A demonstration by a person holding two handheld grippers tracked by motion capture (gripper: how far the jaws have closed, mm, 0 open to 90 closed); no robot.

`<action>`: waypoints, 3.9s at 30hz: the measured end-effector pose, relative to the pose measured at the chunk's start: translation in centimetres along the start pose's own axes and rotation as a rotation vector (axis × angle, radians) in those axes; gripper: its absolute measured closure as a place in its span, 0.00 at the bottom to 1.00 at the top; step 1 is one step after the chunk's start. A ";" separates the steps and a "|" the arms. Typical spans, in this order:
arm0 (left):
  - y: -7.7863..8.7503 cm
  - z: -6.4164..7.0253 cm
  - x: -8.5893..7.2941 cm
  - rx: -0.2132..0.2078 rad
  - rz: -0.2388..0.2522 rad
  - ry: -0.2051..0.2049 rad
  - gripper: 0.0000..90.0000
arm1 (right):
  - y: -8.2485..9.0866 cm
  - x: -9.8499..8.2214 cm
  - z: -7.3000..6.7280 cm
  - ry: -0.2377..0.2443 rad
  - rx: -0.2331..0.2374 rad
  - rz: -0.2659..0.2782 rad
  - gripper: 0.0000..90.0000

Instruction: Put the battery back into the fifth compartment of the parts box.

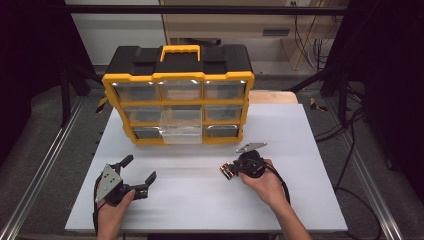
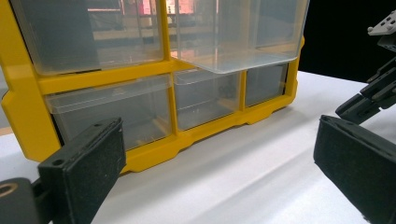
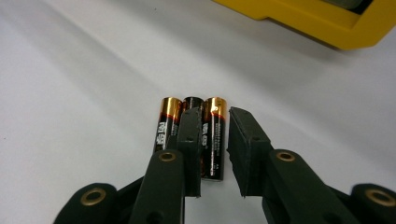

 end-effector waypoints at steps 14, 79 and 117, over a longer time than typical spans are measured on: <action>-0.1 0.1 -0.1 -0.004 -0.004 0.001 0.02 | -0.9 -0.9 0.6 -0.002 -0.029 -0.042 0.85; -0.1 0.0 0.0 0.012 -0.001 0.001 0.02 | 1.6 21.5 -8.8 0.208 0.097 0.344 0.85; 0.0 0.1 -0.1 0.014 -0.003 -0.002 0.02 | 5.1 9.7 -2.3 0.082 -0.075 0.273 0.12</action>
Point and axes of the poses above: each handheld gripper's, and its own axes: y roughly backward along the jaws, x roughly out of its top, z roughly to its right, the point moved 5 cm from there along -y, roughly forward along the jaws, and after that the axes turned 14 degrees about z, right-handed, at the moved point
